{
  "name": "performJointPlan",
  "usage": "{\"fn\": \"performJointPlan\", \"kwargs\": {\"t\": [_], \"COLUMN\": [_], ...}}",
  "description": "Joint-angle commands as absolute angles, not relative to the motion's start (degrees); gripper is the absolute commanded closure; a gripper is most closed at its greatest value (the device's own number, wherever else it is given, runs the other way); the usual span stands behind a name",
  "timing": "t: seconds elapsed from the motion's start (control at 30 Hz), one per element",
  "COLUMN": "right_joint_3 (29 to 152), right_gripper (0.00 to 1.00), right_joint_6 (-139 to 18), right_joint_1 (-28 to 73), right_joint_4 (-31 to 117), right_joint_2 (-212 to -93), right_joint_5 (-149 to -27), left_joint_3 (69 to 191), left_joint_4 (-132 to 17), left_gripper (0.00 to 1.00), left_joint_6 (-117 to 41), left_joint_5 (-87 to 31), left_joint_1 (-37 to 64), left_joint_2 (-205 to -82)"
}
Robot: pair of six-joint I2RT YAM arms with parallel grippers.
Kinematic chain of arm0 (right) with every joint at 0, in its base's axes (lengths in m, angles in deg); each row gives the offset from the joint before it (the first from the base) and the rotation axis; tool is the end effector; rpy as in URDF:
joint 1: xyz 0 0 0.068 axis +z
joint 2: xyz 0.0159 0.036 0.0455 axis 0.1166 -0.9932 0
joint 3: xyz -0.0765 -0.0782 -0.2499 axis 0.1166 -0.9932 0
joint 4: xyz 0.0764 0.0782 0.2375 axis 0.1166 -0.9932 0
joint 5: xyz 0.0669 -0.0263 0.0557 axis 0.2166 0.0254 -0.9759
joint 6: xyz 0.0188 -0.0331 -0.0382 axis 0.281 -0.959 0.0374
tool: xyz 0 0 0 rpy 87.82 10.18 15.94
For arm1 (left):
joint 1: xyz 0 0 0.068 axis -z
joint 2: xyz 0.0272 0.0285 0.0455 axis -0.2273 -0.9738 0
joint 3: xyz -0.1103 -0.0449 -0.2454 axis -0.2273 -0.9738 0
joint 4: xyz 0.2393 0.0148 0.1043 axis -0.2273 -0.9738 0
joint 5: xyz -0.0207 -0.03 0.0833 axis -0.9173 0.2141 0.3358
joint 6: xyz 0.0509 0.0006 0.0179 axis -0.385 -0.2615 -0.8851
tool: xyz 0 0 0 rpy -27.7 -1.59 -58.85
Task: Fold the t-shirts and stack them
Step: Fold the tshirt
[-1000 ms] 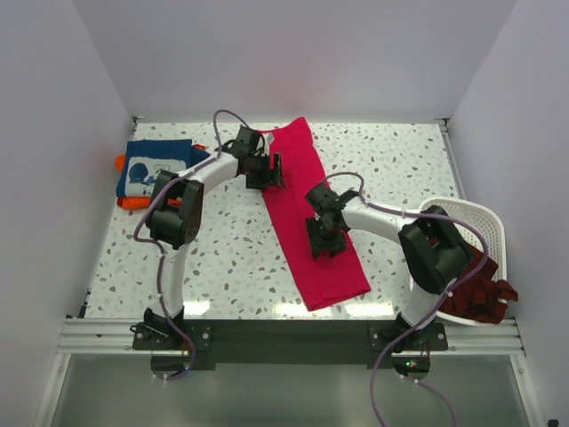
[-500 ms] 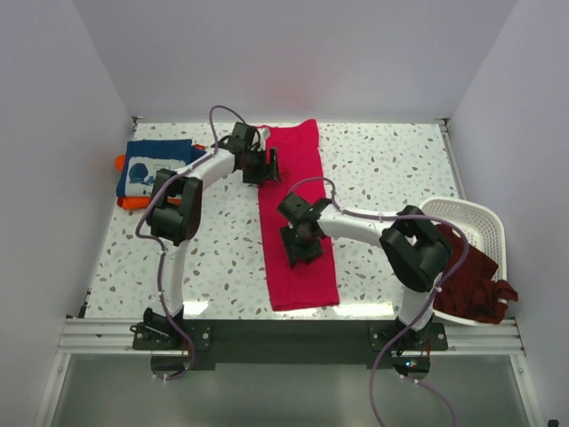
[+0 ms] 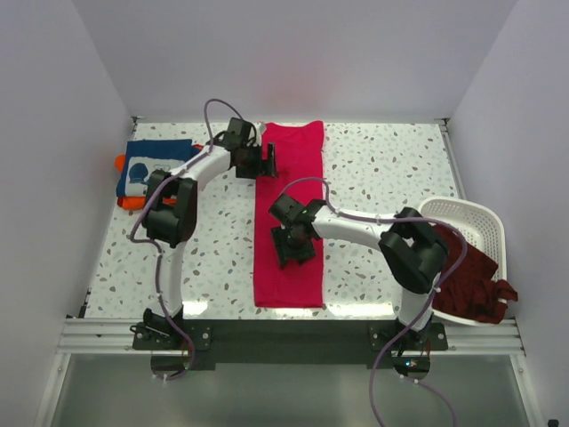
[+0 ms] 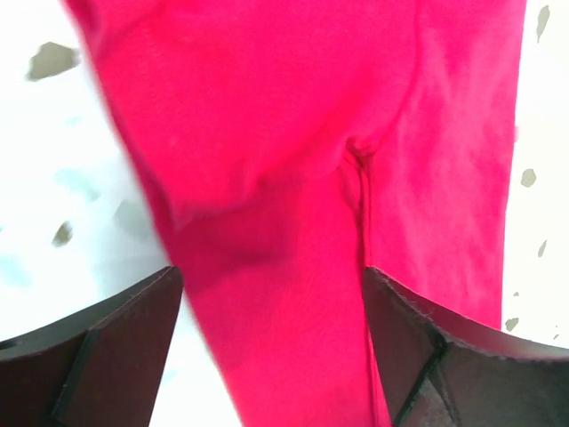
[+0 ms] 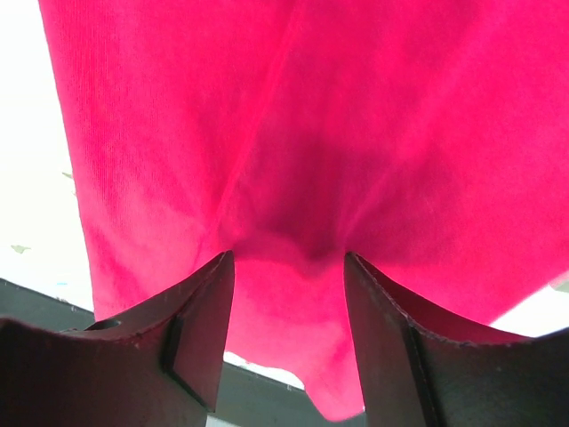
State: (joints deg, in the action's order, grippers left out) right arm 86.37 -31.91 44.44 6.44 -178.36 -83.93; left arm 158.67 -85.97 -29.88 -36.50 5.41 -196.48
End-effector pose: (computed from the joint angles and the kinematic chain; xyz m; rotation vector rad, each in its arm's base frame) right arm 0.2268 0.2852 0.1678 -0.4157 2.9176 0.3741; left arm 0.4639 -0.1663 0.1760 0.0965 2.5608 -0.6278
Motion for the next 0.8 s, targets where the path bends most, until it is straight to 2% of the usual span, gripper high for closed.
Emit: {"fn": "performJointPlan", "kwargs": {"t": [0.0, 0.2, 0.37, 0.5, 0.63, 0.77], "right_joint_3": [88.0, 79.4, 72.8, 68.1, 64.1, 61.3], "right_gripper": [0.42, 0.38, 0.39, 0.4, 0.41, 0.41], "right_joint_6": [-30.5, -27.3, -26.2, -25.3, -23.5, -23.4], "right_joint_1": [44.8, 44.9, 44.8, 44.9, 45.0, 45.2], "right_joint_4": [2.0, 0.0, 0.4, 0.7, 1.9, 2.3], "right_joint_2": [-170.2, -160.7, -155.2, -152.5, -149.3, -146.8], "right_joint_5": [-82.2, -81.1, -82.7, -83.4, -84.9, -86.2], "left_joint_3": [155.0, 142.2, 123.6, 110.4, 101.4, 96.9], "left_joint_4": [-84.7, -86.9, -88.5, -91.1, -92.8, -95.0], "left_gripper": [0.12, 0.09, 0.1, 0.13, 0.14, 0.17], "left_joint_6": [-31.1, -30.0, -26.0, -19.6, -8.5, -2.8], "left_joint_5": [-33.1, -29.7, -26.8, -24.9, -23.8, -22.4], "left_joint_1": [4.9, 6.3, 9.9, 16.9, 23.9, 26.9], "left_joint_2": [-185.3, -170.7, -156.7, -147.9, -139.5, -134.6]}}
